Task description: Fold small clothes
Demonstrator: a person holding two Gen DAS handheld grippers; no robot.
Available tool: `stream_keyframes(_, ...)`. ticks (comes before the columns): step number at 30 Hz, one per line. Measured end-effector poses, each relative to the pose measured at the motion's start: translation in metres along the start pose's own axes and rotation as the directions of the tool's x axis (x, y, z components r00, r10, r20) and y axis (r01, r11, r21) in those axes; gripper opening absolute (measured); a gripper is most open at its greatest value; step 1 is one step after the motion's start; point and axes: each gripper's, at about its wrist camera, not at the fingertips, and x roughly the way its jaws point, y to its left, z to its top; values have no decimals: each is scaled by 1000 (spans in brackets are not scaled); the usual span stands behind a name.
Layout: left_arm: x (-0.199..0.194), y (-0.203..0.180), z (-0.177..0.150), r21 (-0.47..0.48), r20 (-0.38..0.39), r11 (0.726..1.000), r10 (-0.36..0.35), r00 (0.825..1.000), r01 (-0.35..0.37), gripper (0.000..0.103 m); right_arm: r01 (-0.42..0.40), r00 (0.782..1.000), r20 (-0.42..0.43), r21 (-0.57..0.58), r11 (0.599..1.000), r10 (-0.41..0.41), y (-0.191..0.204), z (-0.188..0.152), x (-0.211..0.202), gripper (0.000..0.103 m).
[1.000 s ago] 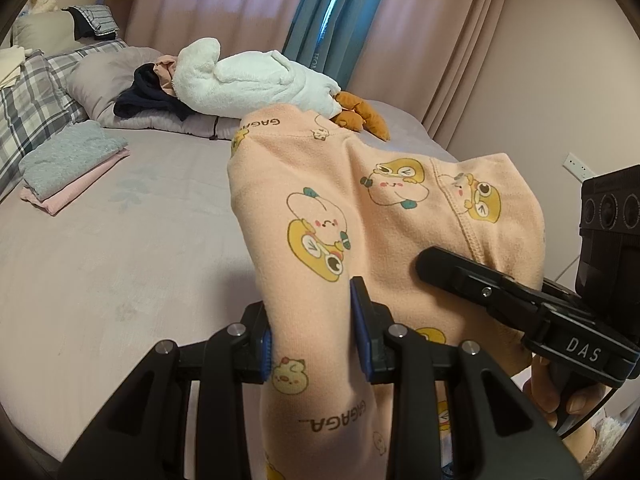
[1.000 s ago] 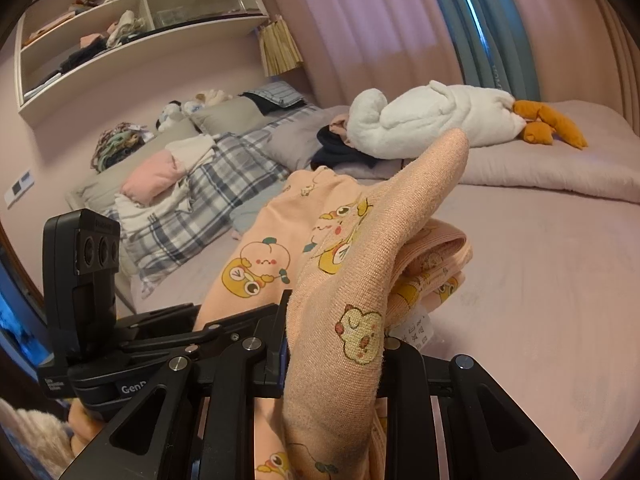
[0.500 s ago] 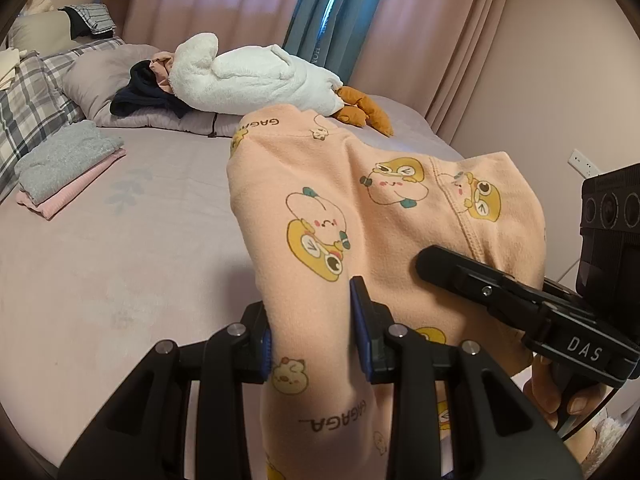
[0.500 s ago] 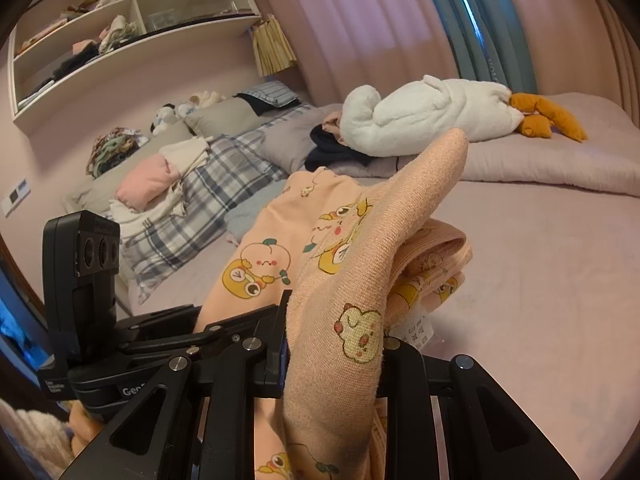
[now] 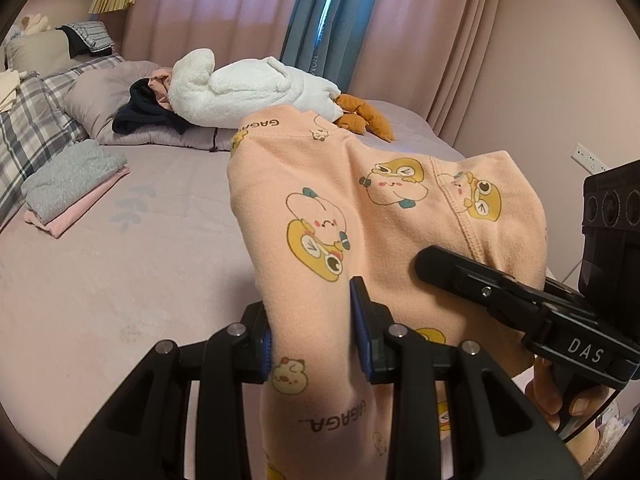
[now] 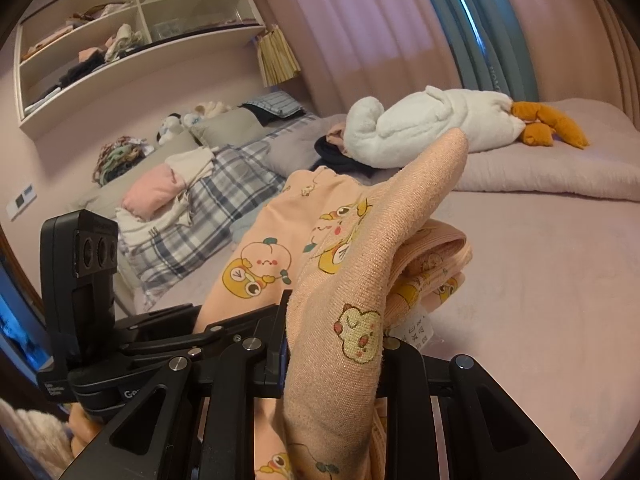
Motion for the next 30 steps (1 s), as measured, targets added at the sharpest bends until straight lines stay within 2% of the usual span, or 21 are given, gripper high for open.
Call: stream_keyframes(30,4,-8,18,45,15,999,6,1000,-7,32,13,999,46,-5,1000,-13,-3,9,-10,26)
